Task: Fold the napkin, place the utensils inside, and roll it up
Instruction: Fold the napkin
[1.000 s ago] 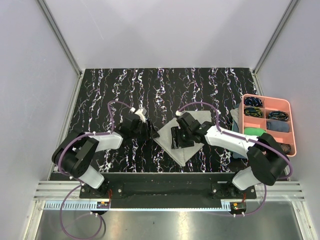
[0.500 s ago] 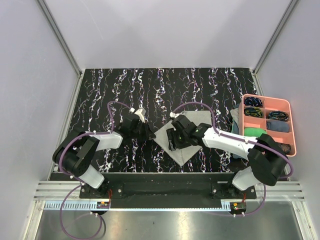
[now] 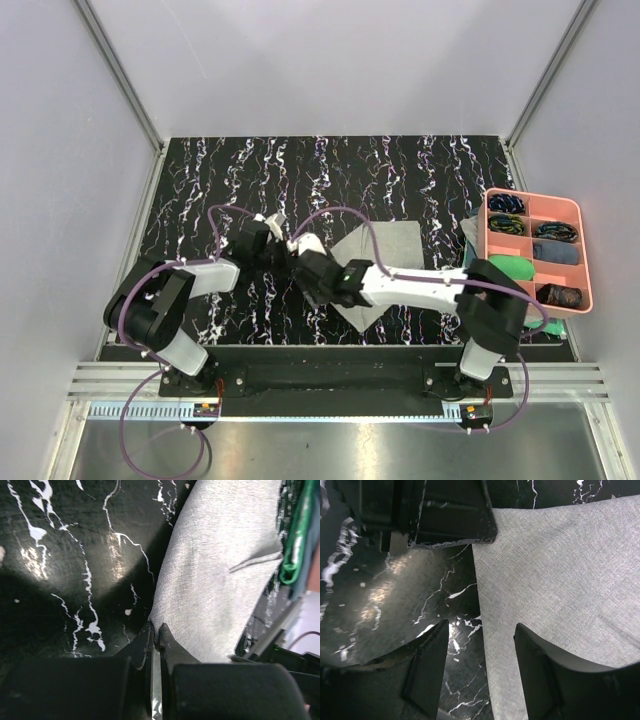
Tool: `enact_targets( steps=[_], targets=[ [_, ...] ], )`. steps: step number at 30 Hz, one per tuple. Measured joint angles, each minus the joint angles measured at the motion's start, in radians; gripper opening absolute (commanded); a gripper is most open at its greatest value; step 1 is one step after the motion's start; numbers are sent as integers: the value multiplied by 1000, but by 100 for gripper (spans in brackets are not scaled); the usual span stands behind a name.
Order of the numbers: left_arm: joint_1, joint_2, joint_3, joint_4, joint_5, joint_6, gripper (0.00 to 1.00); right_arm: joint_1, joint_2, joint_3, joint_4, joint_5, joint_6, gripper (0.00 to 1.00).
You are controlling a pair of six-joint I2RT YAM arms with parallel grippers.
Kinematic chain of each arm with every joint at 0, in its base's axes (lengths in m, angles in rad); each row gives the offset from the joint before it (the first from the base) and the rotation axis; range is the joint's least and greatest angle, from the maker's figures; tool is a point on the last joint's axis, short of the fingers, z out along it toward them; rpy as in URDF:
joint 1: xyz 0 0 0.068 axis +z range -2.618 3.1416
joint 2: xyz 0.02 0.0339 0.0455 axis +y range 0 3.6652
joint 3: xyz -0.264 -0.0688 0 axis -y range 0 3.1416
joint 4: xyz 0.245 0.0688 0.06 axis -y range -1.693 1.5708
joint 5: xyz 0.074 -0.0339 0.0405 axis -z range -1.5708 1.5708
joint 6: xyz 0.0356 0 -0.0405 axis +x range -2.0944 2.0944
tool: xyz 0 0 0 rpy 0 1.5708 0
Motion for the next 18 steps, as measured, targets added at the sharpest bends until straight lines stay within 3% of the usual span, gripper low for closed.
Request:
enact_targets(
  steps=[7,18],
  targets=[
    [27,0,0,4,68,-41,0,106,150,50,-2,224,-43,64],
    [44,0,0,8,111,-66,0,146,295,110,-2,470,-60,62]
  ],
)
